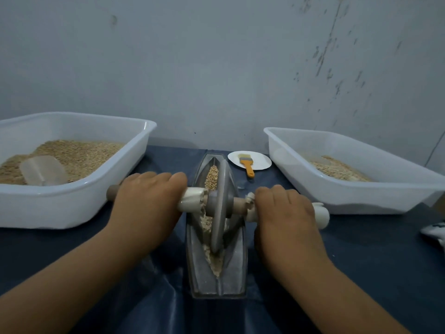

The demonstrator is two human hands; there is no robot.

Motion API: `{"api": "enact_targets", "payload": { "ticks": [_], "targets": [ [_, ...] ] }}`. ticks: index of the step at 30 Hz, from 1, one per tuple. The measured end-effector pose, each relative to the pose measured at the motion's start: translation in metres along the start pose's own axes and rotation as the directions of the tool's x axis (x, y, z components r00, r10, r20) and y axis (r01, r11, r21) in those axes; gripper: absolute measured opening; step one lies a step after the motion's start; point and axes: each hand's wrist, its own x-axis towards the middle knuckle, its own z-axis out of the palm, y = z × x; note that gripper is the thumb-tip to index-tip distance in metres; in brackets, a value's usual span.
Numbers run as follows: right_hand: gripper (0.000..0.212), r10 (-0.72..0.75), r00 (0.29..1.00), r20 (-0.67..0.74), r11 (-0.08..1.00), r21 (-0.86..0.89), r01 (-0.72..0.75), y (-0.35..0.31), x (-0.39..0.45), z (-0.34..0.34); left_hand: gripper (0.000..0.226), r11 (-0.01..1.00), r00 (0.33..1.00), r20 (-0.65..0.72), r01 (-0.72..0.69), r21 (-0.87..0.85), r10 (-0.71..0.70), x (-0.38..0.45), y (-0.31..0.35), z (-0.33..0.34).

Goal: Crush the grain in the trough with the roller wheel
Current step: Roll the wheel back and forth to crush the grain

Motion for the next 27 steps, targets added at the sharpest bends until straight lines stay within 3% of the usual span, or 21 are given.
{"api": "enact_targets", "payload": {
  "ticks": [3,6,11,12,16,19,21,23,27],
  "targets": [
    [0.035,-0.008,0.994,0.104,1.0,-0.002,0.009,-0.002,0.022,-0.003,0.027,0.991,0.996,0.026,0.086,0.098,-0.089,0.014,0.003,0.01],
    [0.035,0.001,0.991,0.137,1.0,-0.029,0.003,-0.004,0.022,-0.007,0.026,0.986,0.989,0.047,0.139,0.088,-0.143,0.01,0.003,0.008],
    [0.039,-0.031,0.988,-0.149,0.997,0.066,0.041,-0.002,-0.015,-0.005,0.04,1.0,0.994,-0.104,0.016,-0.021,-0.018,-0.023,0.005,-0.008],
    [0.041,-0.026,0.989,-0.148,0.997,0.07,0.037,-0.002,-0.014,-0.004,0.039,1.0,0.995,-0.096,0.014,-0.005,-0.014,-0.021,0.002,-0.006],
    [0.037,-0.006,0.996,0.084,1.0,0.001,0.006,-0.003,0.015,-0.002,0.028,0.994,0.995,0.035,0.09,0.064,-0.092,0.006,0.0,0.007],
    [0.031,-0.003,0.992,0.129,1.0,-0.021,0.005,-0.006,0.03,-0.001,0.016,0.979,0.986,0.025,0.162,0.122,-0.166,0.017,0.002,0.015],
    [0.033,0.007,0.991,0.132,0.999,-0.05,0.0,-0.006,0.022,-0.004,0.025,0.989,0.992,0.011,0.123,0.085,-0.125,0.011,0.002,0.011],
    [0.038,0.002,0.999,0.039,1.0,-0.01,-0.002,-0.005,0.0,-0.004,0.037,0.999,0.999,-0.023,0.043,-0.007,-0.043,-0.003,0.001,0.006],
    [0.044,-0.052,0.984,-0.172,0.998,0.03,0.058,0.0,-0.023,0.002,0.035,1.0,0.996,-0.089,0.0,-0.02,-0.002,-0.018,-0.002,0.0]
  ]
}}
